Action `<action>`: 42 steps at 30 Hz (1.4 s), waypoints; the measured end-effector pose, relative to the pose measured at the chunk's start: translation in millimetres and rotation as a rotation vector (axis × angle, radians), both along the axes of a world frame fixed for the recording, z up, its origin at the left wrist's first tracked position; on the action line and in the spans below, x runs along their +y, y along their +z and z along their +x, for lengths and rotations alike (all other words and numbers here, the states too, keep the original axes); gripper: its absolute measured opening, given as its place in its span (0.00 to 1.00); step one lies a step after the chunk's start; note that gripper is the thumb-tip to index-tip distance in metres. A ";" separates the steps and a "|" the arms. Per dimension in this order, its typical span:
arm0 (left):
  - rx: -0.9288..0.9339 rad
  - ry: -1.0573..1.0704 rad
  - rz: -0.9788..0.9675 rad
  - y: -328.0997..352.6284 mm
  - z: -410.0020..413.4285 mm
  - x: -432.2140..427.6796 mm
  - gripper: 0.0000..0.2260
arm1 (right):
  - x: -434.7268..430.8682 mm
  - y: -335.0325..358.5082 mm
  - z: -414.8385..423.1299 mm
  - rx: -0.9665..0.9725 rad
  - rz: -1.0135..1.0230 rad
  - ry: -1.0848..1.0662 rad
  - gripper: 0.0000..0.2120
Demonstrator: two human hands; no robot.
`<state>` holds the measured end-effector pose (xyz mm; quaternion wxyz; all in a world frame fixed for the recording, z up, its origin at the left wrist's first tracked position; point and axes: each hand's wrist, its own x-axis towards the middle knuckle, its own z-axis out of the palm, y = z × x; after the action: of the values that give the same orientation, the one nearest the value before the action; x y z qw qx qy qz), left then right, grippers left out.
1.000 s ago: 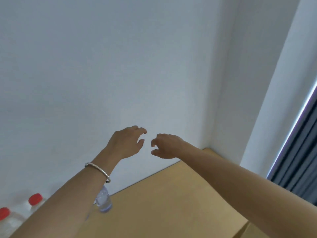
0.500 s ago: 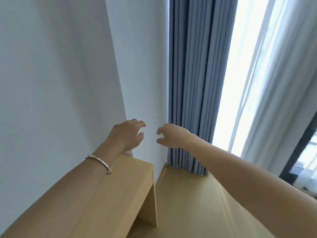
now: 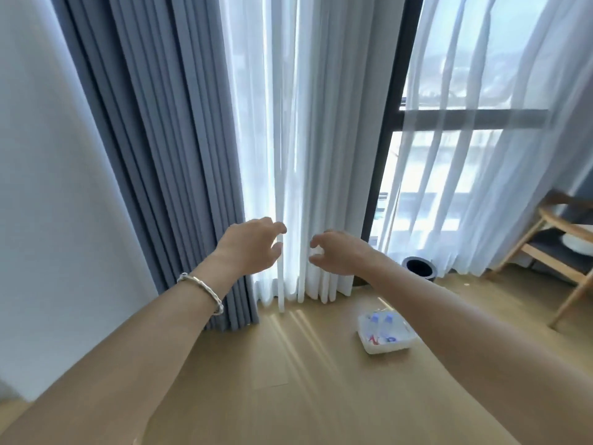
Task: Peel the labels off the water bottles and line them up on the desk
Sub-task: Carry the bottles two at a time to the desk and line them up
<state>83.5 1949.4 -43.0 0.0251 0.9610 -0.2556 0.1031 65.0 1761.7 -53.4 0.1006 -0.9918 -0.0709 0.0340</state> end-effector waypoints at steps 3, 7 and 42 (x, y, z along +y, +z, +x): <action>0.012 -0.075 0.015 -5.8 43.9 -34.3 0.17 | -30.3 -7.6 31.9 0.012 -0.002 -0.088 0.21; 0.040 -0.149 0.020 -11.2 103.6 -71.8 0.17 | -60.8 -15.6 74.5 0.046 0.017 -0.184 0.21; 0.175 -0.300 0.065 -85.2 336.7 -520.0 0.17 | -517.2 -67.7 262.6 0.148 0.089 -0.363 0.21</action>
<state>420.2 1429.4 -128.2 0.0312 0.9177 -0.3960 0.0059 327.6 1244.5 -121.1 0.1538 -0.9777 0.1151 0.0849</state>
